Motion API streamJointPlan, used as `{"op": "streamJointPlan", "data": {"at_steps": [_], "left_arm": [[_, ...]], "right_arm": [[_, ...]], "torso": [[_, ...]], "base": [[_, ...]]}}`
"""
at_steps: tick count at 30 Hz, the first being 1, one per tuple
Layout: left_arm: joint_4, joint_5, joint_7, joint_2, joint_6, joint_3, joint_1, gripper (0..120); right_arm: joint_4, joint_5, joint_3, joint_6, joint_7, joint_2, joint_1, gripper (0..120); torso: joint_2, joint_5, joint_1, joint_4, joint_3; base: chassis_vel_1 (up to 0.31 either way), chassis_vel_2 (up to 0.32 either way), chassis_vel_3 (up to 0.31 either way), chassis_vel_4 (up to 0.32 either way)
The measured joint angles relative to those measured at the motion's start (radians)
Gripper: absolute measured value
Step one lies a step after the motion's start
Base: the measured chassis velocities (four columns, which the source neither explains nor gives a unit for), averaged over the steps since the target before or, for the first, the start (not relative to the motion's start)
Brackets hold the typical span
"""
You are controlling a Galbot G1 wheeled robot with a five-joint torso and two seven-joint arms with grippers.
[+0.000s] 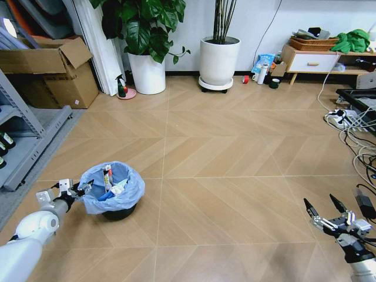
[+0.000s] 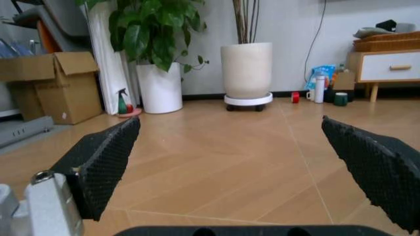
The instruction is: Pick up the trash bin and place the garbage on the floor into it.
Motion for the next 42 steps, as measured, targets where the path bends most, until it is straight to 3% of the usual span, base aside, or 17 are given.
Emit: {"op": "streamJointPlan", "data": {"at_steps": [2, 6, 13, 20, 27, 29, 35, 42], "left_arm": [[-0.019, 0.015, -0.016, 0.009, -0.017, -0.008, 0.008, 92], [-0.035, 0.042, -0.033, 0.021, -0.062, -0.017, 0.019, 100], [-0.047, 0.055, -0.04, 0.028, -0.096, -0.035, 0.035, 100], [-0.182, 0.039, -0.039, 0.04, -0.149, -0.084, 0.106, 100], [-0.312, 0.052, -0.063, 0.031, -0.152, -0.094, 0.132, 100], [-0.402, 0.062, -0.086, 0.013, -0.144, -0.107, 0.147, 100], [-0.528, 0.091, -0.107, -0.021, -0.142, -0.142, 0.205, 100], [-0.59, 0.143, -0.118, -0.074, -0.154, -0.184, 0.276, 100]], "right_arm": [[0.004, 0.0, -0.001, -0.003, 0.01, -0.003, 0.002, 100], [0.02, -0.009, -0.001, -0.013, 0.052, -0.01, 0.002, 100], [0.045, -0.05, 0.0, -0.024, 0.129, -0.02, -0.003, 100], [0.108, -0.066, -0.022, -0.032, 0.168, -0.072, -0.007, 100], [0.157, -0.081, -0.032, -0.033, 0.2, -0.098, 0.01, 100], [0.187, -0.092, -0.031, -0.033, 0.217, -0.083, 0.028, 100], [0.221, -0.141, -0.075, -0.034, 0.233, -0.001, 0.071, 100], [0.255, -0.211, -0.145, -0.033, 0.248, 0.086, 0.12, 100]], "torso": [[0.0, 0.0003, 0.0, -0.0001, 0.0], [0.0, 0.0001, 0.0, -0.0001, 0.0], [0.0, 0.0002, 0.0, 0.0, 0.0], [0.0, 0.0005, 0.0, 0.0001, 0.0], [0.0, 0.0002, 0.0, 0.0, 0.0], [0.0, 0.0002, 0.0, -0.0001, 0.0], [0.0, 0.0008, 0.0, -0.0003, 0.0], [0.0, 0.0003, 0.0, 0.0002, 0.0]], "base": [[0.0, 0.0, 0.0, 0.0], [0.0, 0.0, 0.0, 0.0], [0.0, 0.0, 0.0, 0.0], [0.0, 0.0, 0.0, 0.0], [0.0, 0.0, 0.0, 0.0], [0.0, 0.0, 0.0, 0.0], [0.0, 0.0, 0.0, 0.0], [0.0, 0.0, 0.0, 0.0]]}}
